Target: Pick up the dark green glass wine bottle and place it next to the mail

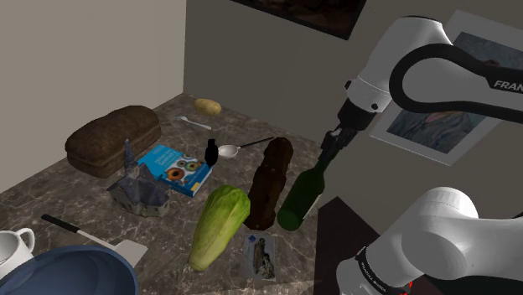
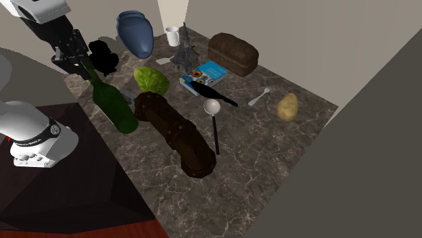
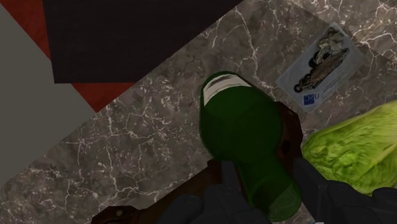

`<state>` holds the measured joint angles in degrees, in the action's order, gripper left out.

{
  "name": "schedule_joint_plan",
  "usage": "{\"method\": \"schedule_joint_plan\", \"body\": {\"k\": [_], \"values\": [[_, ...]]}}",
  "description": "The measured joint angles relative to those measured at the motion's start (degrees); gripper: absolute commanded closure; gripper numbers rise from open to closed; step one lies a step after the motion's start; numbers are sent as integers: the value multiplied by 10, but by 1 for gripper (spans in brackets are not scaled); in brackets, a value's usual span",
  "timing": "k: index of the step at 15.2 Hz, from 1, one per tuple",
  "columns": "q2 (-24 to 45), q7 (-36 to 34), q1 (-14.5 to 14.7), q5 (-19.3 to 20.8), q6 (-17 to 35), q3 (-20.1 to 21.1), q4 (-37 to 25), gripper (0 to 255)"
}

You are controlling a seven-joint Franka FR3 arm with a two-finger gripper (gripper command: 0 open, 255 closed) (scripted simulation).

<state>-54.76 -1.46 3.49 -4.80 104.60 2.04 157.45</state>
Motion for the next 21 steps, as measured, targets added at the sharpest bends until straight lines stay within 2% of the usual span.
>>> {"method": "schedule_joint_plan", "body": {"k": [3,4,10,15,21], "values": [[0,0,0,0,0,0,0,255],[0,0,0,0,1,0,0,0],[1,0,0,0,0,0,3,0],[2,-1,-2,5,-64,-5,-62,0],[4,-1,-3,6,-71,-5,-71,0]]}}
